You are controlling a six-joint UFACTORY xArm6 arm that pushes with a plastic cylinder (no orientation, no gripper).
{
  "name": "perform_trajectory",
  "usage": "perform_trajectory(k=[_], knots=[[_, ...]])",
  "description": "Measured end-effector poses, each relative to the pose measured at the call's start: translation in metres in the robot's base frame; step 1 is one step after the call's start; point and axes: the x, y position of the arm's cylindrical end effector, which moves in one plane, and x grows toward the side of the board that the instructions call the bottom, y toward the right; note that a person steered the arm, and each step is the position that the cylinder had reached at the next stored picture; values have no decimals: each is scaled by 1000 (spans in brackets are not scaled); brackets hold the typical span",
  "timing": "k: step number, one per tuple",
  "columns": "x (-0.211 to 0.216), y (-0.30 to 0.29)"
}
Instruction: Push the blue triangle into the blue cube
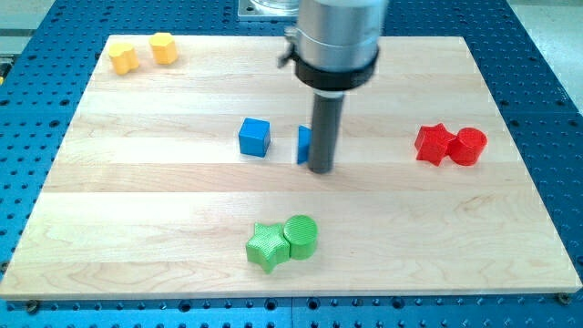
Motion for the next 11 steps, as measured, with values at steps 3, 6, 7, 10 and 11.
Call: perform_trajectory(k=[3, 6, 7, 10, 11], knots=[[-26, 15], [-46, -9], [-46, -25], [-53, -4], [-91, 14]])
